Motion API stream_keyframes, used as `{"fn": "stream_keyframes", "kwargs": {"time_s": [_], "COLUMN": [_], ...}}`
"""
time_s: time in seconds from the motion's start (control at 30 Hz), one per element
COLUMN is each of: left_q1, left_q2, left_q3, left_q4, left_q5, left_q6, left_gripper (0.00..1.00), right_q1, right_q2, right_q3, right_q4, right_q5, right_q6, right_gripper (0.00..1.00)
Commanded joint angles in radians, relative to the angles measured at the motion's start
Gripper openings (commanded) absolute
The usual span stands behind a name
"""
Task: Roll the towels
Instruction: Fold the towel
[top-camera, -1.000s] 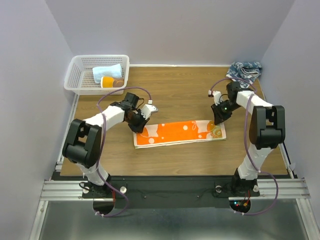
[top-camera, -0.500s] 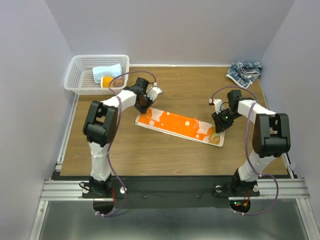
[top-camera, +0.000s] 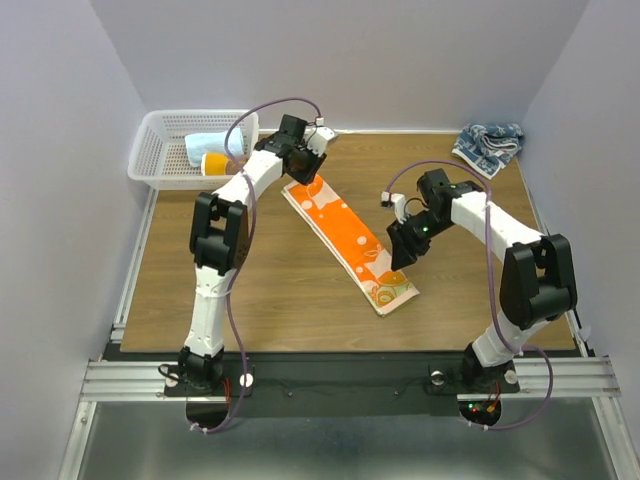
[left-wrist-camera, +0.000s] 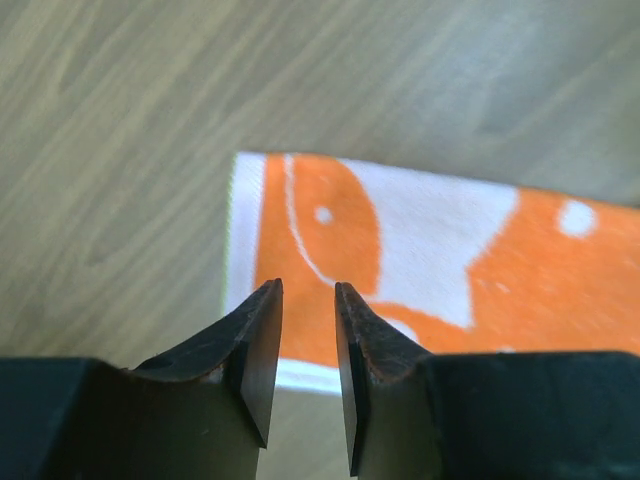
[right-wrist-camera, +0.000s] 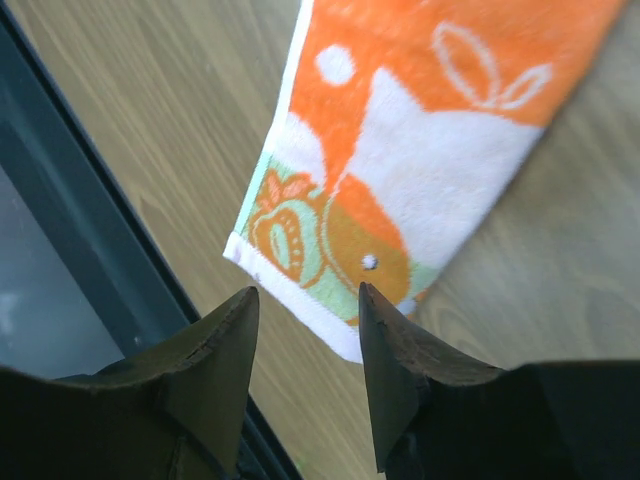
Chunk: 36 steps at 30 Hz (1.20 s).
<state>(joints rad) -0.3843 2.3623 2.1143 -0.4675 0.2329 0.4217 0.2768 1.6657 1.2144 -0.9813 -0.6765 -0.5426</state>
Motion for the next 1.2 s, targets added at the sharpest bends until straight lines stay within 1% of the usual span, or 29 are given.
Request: {"fn": "stream_keyframes", "kwargs": {"time_s": [0.0, 0.07, 0.13, 0.3, 0.4, 0.5, 0.57, 0.6, 0.67, 0.7, 0.77, 0.8, 0.87, 0.9, 0.93, 0.97, 1.0, 1.07, 1.1, 1.13, 1.17], "left_q1": [-0.005, -0.01, -0.024, -0.039, -0.041, -0.039, -0.039, -0.039, -0.039, -0.039, -0.038, -0.039, -0.038, -0.038, -0.031, -0.028, -0.022, -0.002, 0.004, 0.01, 0.018], "left_q2": [-0.221, -0.262, -0.273, -0.233, -0.183, -0.124, -0.075, -0.054, 0.012, 0.034, 0.087, 0.103, 0.135, 0.135, 0.123, 0.108, 0.085, -0.021, -0.065, -0.116, -0.217], "left_q3": [-0.216, -0.278, -0.347, -0.367, -0.327, -0.292, -0.243, -0.19, -0.13, -0.067, -0.012, 0.04, 0.082, 0.098, 0.111, 0.11, 0.09, 0.047, 0.02, -0.047, -0.084], "left_q4": [0.035, 0.056, 0.09, 0.11, 0.116, 0.107, 0.095, 0.086, 0.047, 0.037, 0.009, 0.001, -0.014, -0.016, -0.016, -0.005, 0.006, 0.061, 0.085, 0.11, 0.165], "left_q5": [0.115, 0.156, 0.138, 0.134, 0.111, 0.092, 0.092, 0.098, 0.121, 0.129, 0.14, 0.14, 0.154, 0.157, 0.166, 0.19, 0.206, 0.255, 0.267, 0.275, 0.278], "left_q6": [-0.09, -0.104, -0.149, -0.195, -0.219, -0.204, -0.192, -0.184, -0.173, -0.167, -0.164, -0.158, -0.149, -0.147, -0.147, -0.15, -0.155, -0.175, -0.182, -0.188, -0.201], "left_gripper": [0.39, 0.39, 0.38, 0.34, 0.32, 0.31, 0.31, 0.31, 0.31, 0.31, 0.31, 0.31, 0.32, 0.33, 0.39, 0.42, 0.48, 0.52, 0.52, 0.55, 0.58], "right_q1": [-0.019, -0.018, -0.018, -0.014, -0.011, 0.002, 0.025, 0.041, 0.073, 0.108, 0.142, 0.166, 0.179, 0.18, 0.179, 0.179, 0.174, 0.167, 0.164, 0.156, 0.154], "right_q2": [0.015, 0.043, 0.075, 0.131, 0.173, 0.207, 0.235, 0.244, 0.262, 0.284, 0.305, 0.328, 0.335, 0.333, 0.316, 0.303, 0.281, 0.192, 0.155, 0.126, 0.074], "right_q3": [0.008, -0.018, -0.047, -0.072, -0.085, -0.108, -0.128, -0.147, -0.164, -0.171, -0.174, -0.17, -0.152, -0.148, -0.139, -0.122, -0.119, -0.119, -0.118, -0.119, -0.121], "right_q4": [0.003, 0.032, 0.082, 0.15, 0.17, 0.2, 0.223, 0.24, 0.315, 0.341, 0.403, 0.409, 0.424, 0.432, 0.438, 0.437, 0.438, 0.451, 0.451, 0.451, 0.448], "right_q5": [-0.008, -0.018, -0.012, -0.02, -0.044, -0.092, -0.142, -0.206, -0.262, -0.277, -0.319, -0.354, -0.396, -0.425, -0.432, -0.436, -0.439, -0.449, -0.446, -0.44, -0.41], "right_q6": [0.056, 0.076, 0.11, 0.156, 0.19, 0.23, 0.262, 0.279, 0.349, 0.377, 0.449, 0.458, 0.473, 0.484, 0.501, 0.504, 0.509, 0.529, 0.533, 0.535, 0.536], "right_gripper": [0.48, 0.45, 0.42, 0.34, 0.3, 0.28, 0.28, 0.28, 0.28, 0.28, 0.3, 0.34, 0.43, 0.49, 0.51, 0.55, 0.56, 0.58, 0.57, 0.56, 0.54]}}
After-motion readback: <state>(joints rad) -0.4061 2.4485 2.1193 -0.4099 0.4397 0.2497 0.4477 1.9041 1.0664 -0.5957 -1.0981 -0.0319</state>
